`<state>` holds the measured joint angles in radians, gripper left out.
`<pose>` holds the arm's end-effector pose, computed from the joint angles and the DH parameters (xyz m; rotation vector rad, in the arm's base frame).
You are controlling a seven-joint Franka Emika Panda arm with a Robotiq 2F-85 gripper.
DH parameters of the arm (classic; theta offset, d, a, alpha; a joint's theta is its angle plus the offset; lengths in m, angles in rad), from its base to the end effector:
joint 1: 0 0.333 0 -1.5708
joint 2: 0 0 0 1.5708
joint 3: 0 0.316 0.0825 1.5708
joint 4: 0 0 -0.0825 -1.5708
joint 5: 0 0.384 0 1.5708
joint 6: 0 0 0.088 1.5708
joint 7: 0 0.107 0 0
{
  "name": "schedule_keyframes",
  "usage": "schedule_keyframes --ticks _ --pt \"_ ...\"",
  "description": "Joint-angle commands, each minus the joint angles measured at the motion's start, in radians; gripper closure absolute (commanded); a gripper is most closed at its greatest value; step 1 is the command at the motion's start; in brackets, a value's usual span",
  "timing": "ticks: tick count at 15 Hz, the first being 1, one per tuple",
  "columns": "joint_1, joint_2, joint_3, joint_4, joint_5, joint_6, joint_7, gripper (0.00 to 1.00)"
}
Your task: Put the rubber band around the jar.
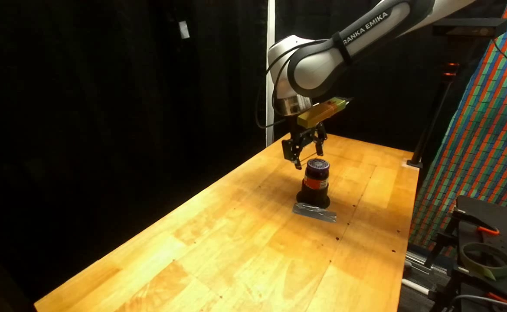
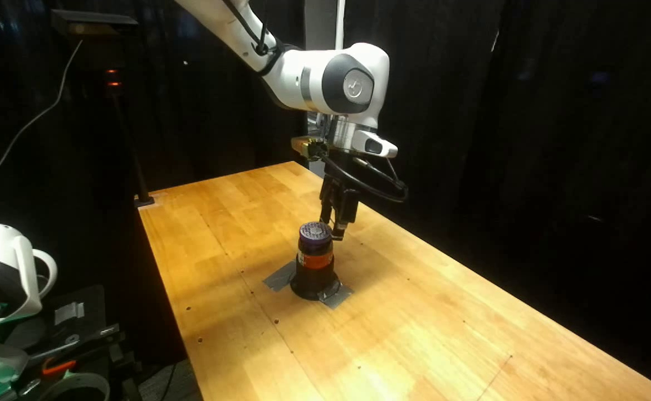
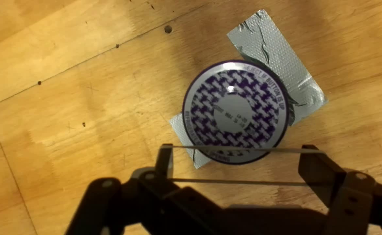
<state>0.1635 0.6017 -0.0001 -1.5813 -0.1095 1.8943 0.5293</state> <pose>0.6552 0.0999 0.2664 2.8944 -0.4611 -0.3514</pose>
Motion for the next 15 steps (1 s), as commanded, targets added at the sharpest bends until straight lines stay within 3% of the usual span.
schedule_keyframes --ticks 1,5,10,15 --pt "0.031 0.057 -0.037 0.057 -0.024 0.004 0.037 0.0" --pt "0.019 0.059 -0.025 0.069 0.021 -0.07 -0.004 0.0" --pt "-0.011 -0.008 -0.007 0.046 0.101 -0.257 -0.08 0.0" --pt "-0.034 -0.048 -0.012 -0.059 0.151 -0.213 -0.11 0.0"
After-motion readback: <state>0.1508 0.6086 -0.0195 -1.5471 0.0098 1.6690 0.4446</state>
